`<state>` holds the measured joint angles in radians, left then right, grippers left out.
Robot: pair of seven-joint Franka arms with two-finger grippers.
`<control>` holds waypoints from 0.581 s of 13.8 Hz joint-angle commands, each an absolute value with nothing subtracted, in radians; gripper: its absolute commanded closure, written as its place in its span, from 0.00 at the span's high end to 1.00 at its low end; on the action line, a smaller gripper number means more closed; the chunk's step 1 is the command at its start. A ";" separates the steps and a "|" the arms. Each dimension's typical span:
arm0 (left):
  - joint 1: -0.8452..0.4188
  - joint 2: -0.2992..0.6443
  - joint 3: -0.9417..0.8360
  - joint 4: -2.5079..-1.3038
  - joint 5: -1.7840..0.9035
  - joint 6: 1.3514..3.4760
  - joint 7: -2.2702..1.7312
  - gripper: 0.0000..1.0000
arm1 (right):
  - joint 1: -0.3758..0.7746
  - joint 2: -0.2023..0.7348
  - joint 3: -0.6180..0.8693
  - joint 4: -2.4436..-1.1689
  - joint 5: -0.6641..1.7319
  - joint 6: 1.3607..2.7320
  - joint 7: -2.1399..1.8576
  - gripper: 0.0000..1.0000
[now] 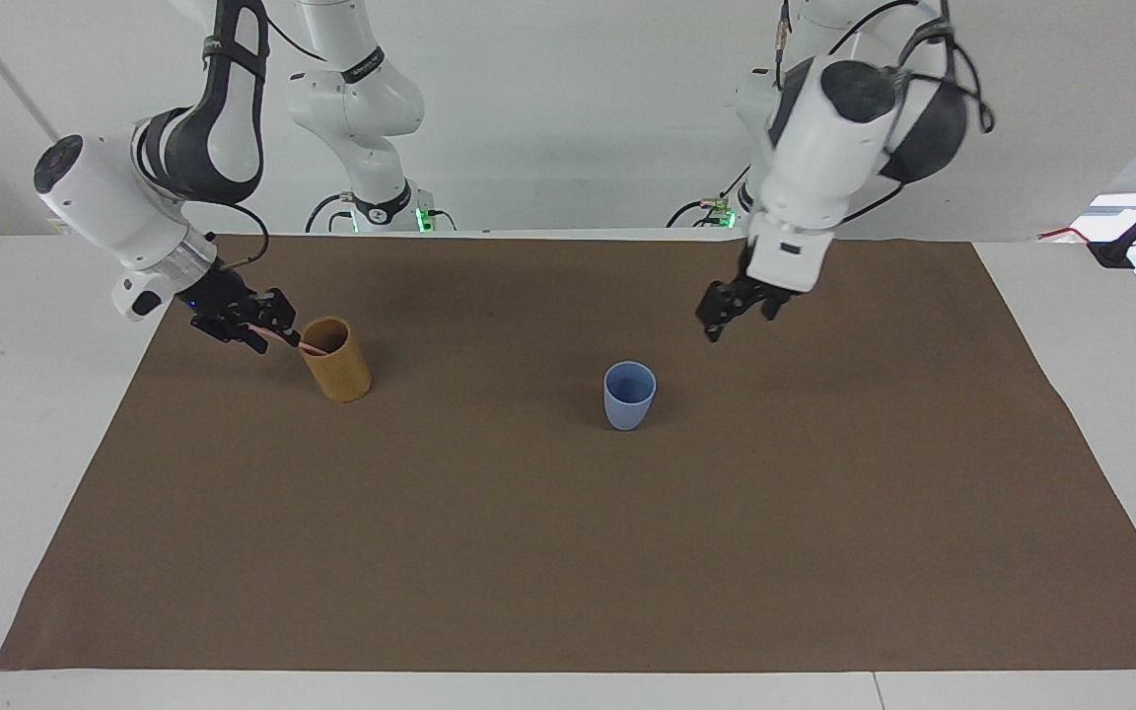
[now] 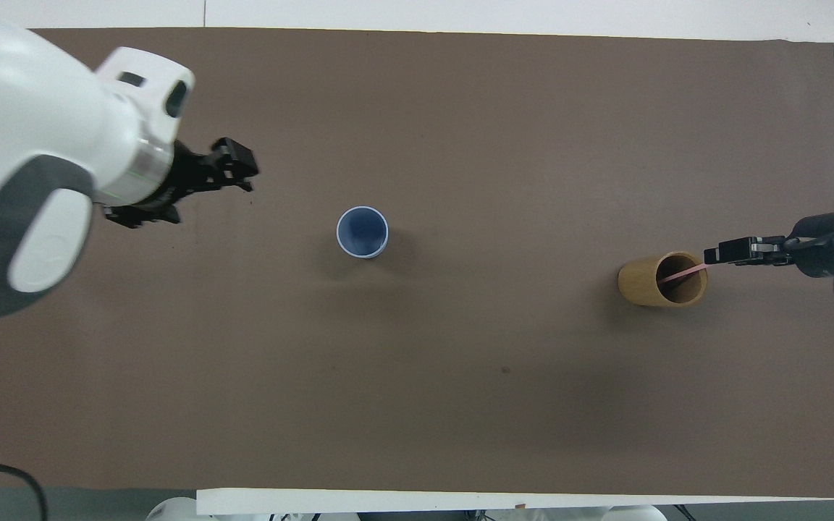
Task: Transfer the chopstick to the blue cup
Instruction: 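Open the left gripper and draw it back from the blue cup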
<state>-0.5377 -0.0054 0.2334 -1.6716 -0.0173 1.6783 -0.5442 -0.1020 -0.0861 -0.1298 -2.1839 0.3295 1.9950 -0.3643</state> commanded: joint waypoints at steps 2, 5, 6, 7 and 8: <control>-0.343 -0.032 0.236 -1.623 0.054 1.562 -0.200 1.00 | -0.107 -0.104 -0.127 -2.164 0.311 1.933 -0.383 0.57; -0.324 -0.048 0.239 -1.640 0.051 1.575 -0.181 1.00 | -0.106 -0.104 -0.127 -2.164 0.296 1.936 -0.385 0.50; -0.324 -0.048 0.239 -1.640 0.051 1.575 -0.181 1.00 | -0.106 -0.104 -0.127 -2.164 0.296 1.937 -0.385 0.47; -0.324 -0.048 0.239 -1.640 0.051 1.577 -0.181 1.00 | -0.107 -0.104 -0.127 -2.164 0.290 1.937 -0.385 0.43; -0.324 -0.048 0.239 -1.640 0.051 1.577 -0.181 1.00 | -0.107 -0.104 -0.127 -2.164 0.290 1.940 -0.385 0.38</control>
<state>-0.3150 -0.0488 0.2388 -1.6447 0.0316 1.5888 -0.1812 -0.1018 -0.0970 -0.1297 -2.1682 0.3075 1.9513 -0.3652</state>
